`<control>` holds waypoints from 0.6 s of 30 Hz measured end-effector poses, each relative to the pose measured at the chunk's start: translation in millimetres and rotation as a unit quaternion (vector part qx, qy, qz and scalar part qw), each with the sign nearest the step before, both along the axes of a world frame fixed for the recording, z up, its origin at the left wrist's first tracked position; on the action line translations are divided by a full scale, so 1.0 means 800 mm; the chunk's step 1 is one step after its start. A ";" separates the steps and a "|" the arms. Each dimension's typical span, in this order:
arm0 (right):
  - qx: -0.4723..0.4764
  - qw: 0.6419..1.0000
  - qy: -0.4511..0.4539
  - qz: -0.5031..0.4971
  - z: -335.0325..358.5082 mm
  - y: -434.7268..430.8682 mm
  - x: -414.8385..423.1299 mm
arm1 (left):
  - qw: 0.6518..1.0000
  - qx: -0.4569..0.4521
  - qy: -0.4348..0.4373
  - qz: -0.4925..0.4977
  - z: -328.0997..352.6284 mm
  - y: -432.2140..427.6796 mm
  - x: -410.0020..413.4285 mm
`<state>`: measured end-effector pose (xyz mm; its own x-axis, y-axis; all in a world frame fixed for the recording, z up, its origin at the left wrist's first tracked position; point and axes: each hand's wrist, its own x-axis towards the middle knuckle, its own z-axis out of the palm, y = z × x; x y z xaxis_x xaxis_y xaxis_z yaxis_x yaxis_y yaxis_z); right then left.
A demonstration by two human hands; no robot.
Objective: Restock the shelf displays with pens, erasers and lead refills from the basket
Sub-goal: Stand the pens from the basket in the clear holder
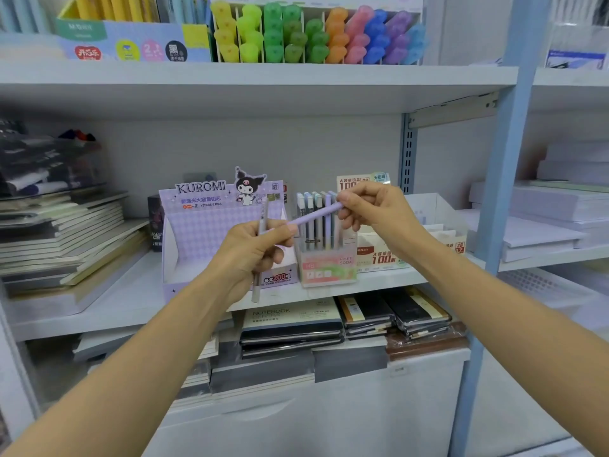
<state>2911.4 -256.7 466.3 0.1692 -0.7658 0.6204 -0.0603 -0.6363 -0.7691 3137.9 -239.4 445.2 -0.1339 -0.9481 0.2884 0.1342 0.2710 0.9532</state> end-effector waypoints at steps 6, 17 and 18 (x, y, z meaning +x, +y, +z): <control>0.110 0.980 0.112 0.120 -0.027 0.014 -0.002 | 0.990 -0.027 0.132 0.039 -0.003 0.000 -0.004; 0.024 0.998 0.064 0.012 0.005 0.014 0.037 | 0.994 -0.069 -0.041 0.080 -0.010 0.013 -0.026; 0.025 0.997 0.077 0.019 0.007 0.014 0.040 | 0.993 -0.071 -0.048 0.079 -0.011 0.013 -0.029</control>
<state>2943.7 -245.4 471.9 0.2888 -0.7866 0.5457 -0.1574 -0.6012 -0.7834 3115.1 -228.7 436.6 -0.0195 -0.9102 0.4138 -0.0100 0.4140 0.9102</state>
